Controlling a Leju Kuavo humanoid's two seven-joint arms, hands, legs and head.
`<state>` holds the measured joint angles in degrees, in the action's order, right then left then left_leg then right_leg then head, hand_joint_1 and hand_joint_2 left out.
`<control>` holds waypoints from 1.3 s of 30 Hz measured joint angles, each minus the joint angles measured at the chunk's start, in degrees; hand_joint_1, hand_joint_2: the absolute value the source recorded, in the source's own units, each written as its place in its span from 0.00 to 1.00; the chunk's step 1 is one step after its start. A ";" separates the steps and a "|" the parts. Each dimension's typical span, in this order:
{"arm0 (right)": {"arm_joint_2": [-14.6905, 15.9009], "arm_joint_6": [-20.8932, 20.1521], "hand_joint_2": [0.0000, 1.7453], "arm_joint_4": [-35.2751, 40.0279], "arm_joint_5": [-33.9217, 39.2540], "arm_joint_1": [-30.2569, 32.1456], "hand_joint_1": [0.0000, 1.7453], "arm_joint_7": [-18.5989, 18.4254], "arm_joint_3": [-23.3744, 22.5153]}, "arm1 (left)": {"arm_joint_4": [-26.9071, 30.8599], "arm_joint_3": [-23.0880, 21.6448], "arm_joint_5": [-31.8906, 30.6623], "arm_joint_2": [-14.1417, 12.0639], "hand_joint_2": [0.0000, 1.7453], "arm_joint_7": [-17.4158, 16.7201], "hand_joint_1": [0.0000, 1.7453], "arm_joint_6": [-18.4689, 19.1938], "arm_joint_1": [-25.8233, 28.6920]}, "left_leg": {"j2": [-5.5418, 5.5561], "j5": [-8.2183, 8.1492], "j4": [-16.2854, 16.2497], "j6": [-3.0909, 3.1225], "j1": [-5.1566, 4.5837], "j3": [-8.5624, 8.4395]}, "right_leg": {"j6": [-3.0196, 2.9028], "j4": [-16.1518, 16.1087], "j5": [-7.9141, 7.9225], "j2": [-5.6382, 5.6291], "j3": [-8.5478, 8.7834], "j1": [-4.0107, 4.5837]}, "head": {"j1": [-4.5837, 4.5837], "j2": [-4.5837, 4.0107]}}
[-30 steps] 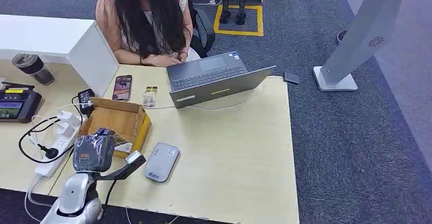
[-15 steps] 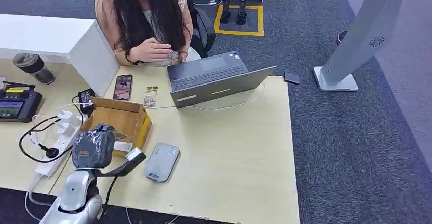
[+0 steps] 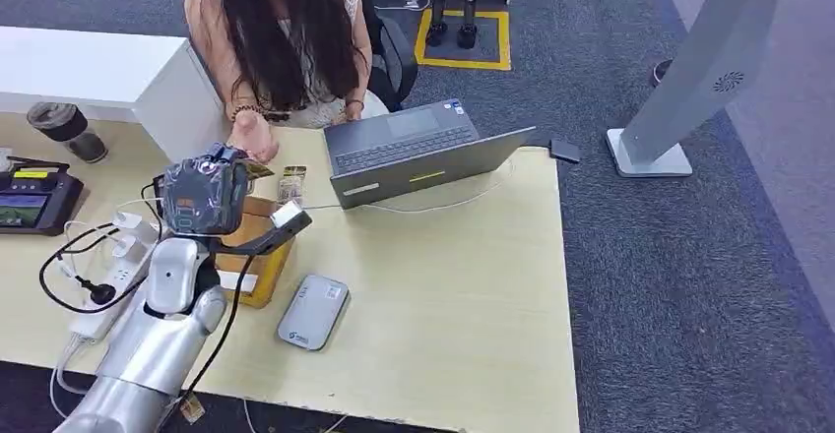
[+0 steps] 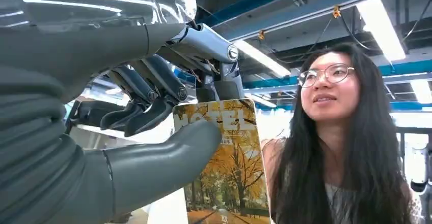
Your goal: Pass the card to the sensor for recognition and then transmit it.
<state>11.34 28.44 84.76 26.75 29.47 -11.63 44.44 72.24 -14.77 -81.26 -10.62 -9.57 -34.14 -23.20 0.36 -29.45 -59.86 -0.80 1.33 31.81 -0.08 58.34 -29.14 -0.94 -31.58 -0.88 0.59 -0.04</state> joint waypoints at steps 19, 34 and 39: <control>0.09 -0.02 0.00 -0.35 0.81 -0.42 0.00 0.19 0.42 | -0.81 -1.14 0.46 0.11 1.00 -1.22 1.00 0.20 -1.21 | 0.00 0.00 0.00 0.00 0.00 0.02 | 0.00 0.00 0.00 0.01 -0.02 0.00 | 0.00 0.00; 2.60 0.00 0.00 -4.79 11.32 -6.18 0.00 5.35 7.04 | -15.66 -3.52 -2.14 0.04 1.00 -2.89 0.00 -1.90 -16.51 | -0.03 0.12 -0.03 -0.08 0.08 0.11 | -0.04 0.01 0.13 -0.02 -0.07 0.07 | 0.02 0.00; 4.04 0.00 0.00 -5.38 12.59 -7.90 0.00 6.12 9.86 | -21.38 -3.52 -2.51 0.17 1.00 -2.86 0.00 -4.24 -20.11 | -0.05 0.13 -0.04 -0.08 0.11 0.09 | -0.06 0.01 0.15 -0.05 -0.09 0.08 | 0.02 0.00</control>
<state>15.39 28.44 79.38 39.34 21.57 -5.51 54.29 50.86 -18.29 -83.78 -10.45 -12.44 -38.38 -43.31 0.31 -29.32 -59.90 -0.88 1.44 31.90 -0.14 58.35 -28.99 -0.99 -31.67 -0.80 0.61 -0.04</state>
